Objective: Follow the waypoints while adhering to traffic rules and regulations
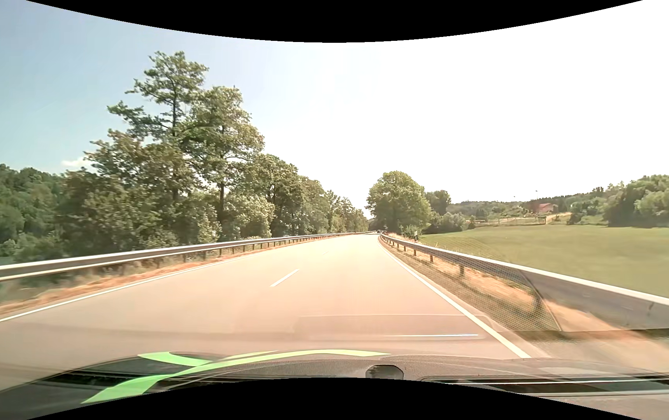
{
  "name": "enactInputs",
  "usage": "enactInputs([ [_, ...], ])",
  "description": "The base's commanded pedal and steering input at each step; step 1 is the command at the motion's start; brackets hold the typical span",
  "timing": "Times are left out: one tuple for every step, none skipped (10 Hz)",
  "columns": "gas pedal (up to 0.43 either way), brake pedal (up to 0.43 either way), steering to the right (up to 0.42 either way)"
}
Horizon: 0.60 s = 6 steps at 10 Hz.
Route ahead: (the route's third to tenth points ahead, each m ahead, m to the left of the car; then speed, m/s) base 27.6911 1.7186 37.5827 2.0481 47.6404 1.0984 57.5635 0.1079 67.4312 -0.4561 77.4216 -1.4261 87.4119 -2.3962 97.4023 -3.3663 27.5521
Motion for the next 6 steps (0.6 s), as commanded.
enactInputs([
  [0.311, 0.0, 0.008],
  [0.311, 0.0, 0.008],
  [0.311, 0.0, 0.008],
  [0.311, 0.0, 0.007],
  [0.311, 0.0, 0.007],
  [0.299, 0.0, 0.006],
])
